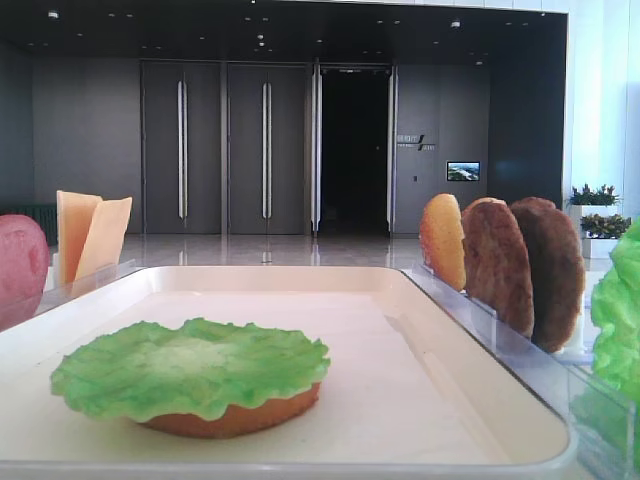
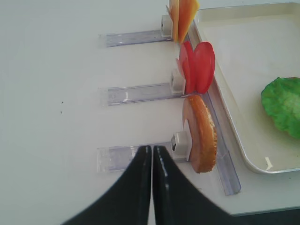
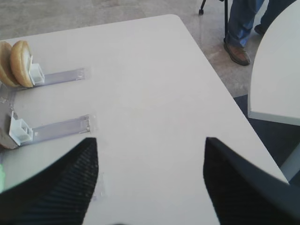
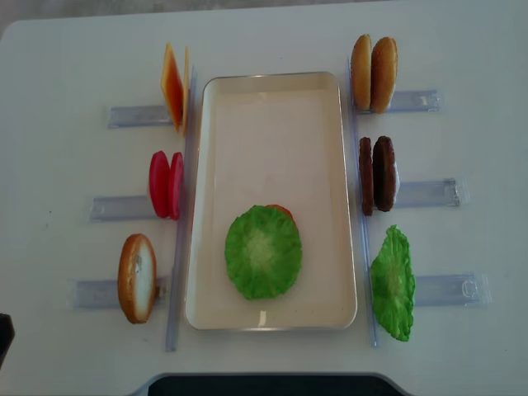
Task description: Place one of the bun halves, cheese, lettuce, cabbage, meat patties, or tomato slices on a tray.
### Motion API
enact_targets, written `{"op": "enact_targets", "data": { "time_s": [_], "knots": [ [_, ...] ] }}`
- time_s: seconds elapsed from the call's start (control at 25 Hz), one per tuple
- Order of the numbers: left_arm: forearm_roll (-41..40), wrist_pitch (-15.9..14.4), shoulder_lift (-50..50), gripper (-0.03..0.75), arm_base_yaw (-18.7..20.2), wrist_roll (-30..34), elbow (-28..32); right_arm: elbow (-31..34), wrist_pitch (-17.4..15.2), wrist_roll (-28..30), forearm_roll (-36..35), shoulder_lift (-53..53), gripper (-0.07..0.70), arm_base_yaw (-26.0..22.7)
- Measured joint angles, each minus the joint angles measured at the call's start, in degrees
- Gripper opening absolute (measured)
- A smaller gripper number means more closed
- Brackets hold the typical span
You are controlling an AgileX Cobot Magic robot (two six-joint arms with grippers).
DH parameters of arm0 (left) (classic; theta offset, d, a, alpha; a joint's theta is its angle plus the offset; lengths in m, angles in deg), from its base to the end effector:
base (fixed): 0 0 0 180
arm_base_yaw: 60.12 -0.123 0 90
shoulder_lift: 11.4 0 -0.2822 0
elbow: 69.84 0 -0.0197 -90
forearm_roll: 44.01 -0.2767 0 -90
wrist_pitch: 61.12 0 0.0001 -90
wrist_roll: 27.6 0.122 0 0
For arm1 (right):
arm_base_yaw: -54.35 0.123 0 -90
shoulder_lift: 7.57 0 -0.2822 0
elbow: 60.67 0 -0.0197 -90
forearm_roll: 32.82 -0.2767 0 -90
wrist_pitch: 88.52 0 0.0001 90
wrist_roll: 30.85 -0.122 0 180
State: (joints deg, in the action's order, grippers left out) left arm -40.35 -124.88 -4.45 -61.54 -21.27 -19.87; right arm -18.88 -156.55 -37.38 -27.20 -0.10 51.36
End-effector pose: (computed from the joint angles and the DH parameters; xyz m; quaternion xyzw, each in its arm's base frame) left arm 0.0459 -0.0059 0.2625 0.0391 0.8677 0.0016 0.4956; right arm 0.0244 -0.0124 0.2996 0.0787 0.8493 -0.0323 0.5210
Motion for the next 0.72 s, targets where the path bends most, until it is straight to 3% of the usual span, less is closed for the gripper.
{"op": "enact_targets", "data": {
  "time_s": [0.4, 0.72],
  "knots": [
    [0.0, 0.0, 0.0, -0.001, 0.0, 0.0, 0.0, 4.8, -1.3, -1.4, -1.7, 0.0, 0.484, 0.0],
    [0.0, 0.0, 0.0, -0.001, 0.0, 0.0, 0.0, 6.7, 2.1, -0.2, -2.8, 0.0, 0.484, 0.0]
  ]
}}
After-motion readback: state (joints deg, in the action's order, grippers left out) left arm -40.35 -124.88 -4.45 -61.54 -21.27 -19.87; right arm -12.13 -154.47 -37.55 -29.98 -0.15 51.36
